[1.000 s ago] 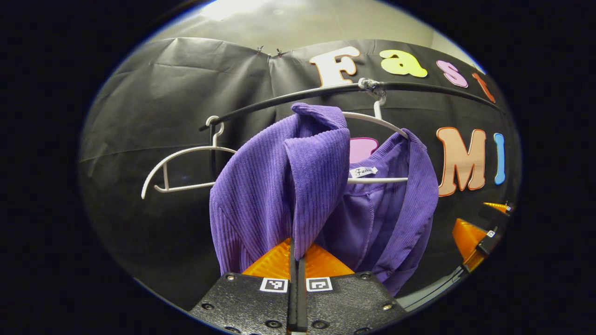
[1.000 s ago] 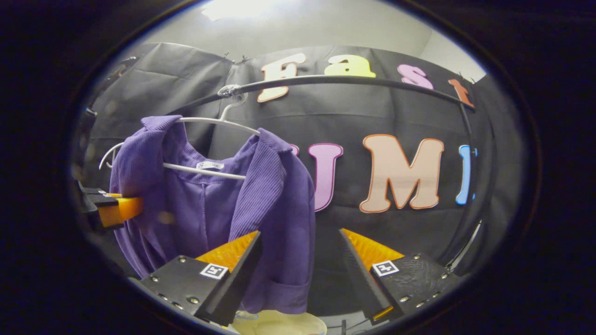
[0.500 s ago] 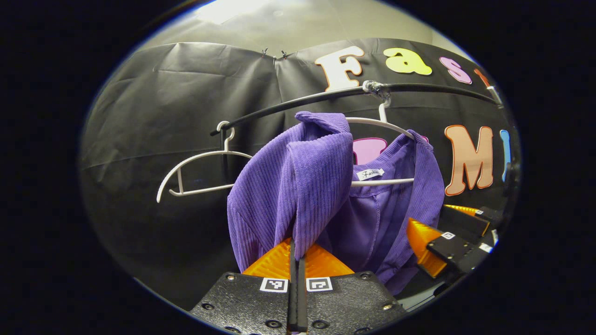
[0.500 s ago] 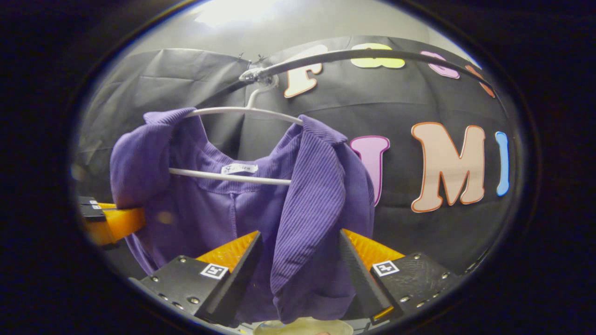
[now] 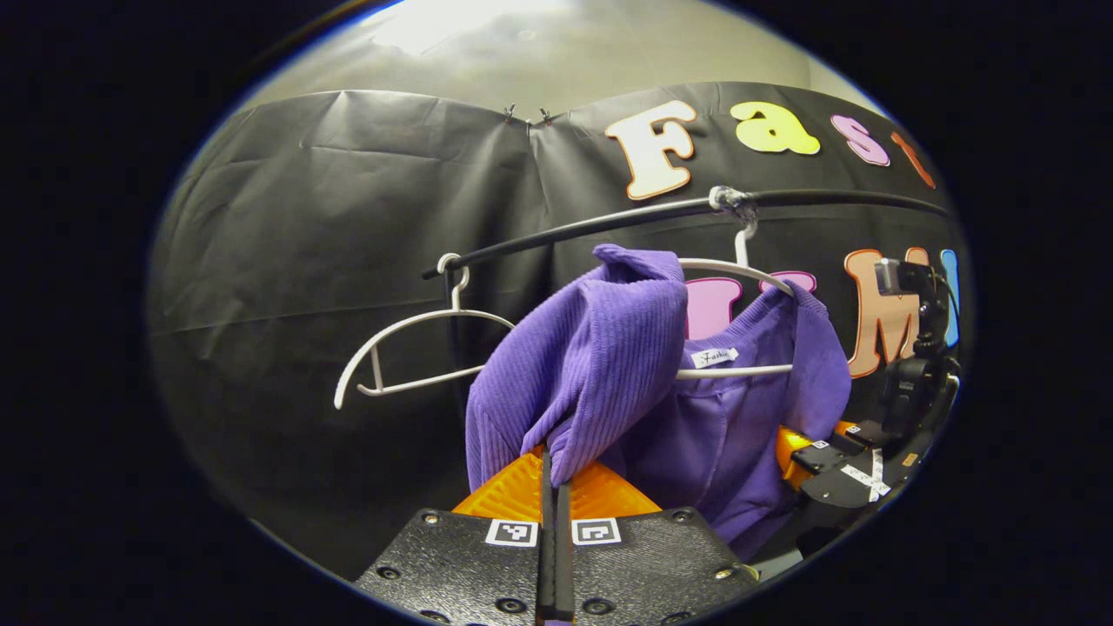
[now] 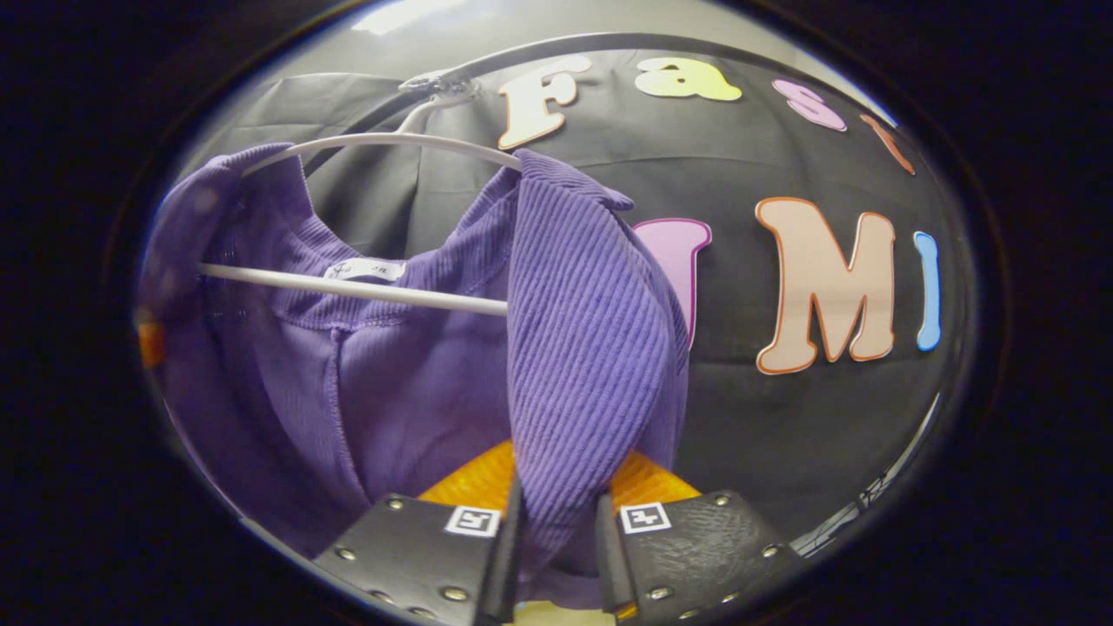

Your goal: Grasp the clothes on the hanger with both hands and then place them into the laundry hamper below.

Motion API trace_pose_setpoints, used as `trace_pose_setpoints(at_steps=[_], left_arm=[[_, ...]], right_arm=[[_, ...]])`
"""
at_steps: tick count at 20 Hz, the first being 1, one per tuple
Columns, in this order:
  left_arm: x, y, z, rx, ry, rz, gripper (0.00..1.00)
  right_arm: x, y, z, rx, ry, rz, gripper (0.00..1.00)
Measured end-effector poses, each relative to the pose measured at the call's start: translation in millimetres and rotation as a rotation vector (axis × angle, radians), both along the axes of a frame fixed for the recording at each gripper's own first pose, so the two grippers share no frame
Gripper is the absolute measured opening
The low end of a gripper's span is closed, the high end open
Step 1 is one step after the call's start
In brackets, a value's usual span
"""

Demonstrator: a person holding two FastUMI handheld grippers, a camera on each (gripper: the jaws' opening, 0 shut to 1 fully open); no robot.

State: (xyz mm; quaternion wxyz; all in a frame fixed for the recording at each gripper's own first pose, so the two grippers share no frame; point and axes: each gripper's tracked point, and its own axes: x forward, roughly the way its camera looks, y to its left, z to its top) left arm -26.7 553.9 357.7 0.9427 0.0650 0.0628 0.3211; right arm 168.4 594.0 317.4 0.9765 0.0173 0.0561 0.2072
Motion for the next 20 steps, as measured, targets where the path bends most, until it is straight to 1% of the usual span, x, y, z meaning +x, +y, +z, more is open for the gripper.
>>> trace_pose_setpoints(at_steps=[1, 2, 3, 6, 12, 13, 14, 17, 20], left_arm=[[-2, 0, 6, 0.000, -0.009, -0.001, 0.00], [-3, 0, 11, 0.002, -0.018, -0.005, 0.00], [-5, -1, 18, 0.003, -0.027, -0.011, 0.00], [-10, -5, 37, -0.015, -0.067, -0.026, 0.00], [-19, 10, 80, 0.003, -0.137, -0.010, 0.00], [-19, 14, 86, 0.002, -0.151, -0.008, 0.02], [-19, 18, 91, 0.006, -0.162, -0.007, 0.00], [-20, 34, 96, 0.018, -0.167, 0.011, 0.00], [-26, 57, 97, -0.001, -0.188, 0.060, 0.00]], right_arm=[[2, -4, 3, -0.013, -0.005, -0.005, 0.31], [10, -13, 2, -0.032, -0.021, -0.054, 0.31], [9, -23, 9, -0.038, -0.038, -0.078, 0.03], [10, -42, 29, -0.060, -0.090, -0.126, 0.07], [36, -79, 70, -0.076, -0.187, -0.227, 0.07], [41, -84, 77, -0.079, -0.203, -0.241, 0.07], [47, -87, 83, -0.077, -0.212, -0.251, 0.07], [65, -94, 91, -0.071, -0.216, -0.271, 0.07], [80, -102, 100, -0.073, -0.240, -0.304, 0.07]])
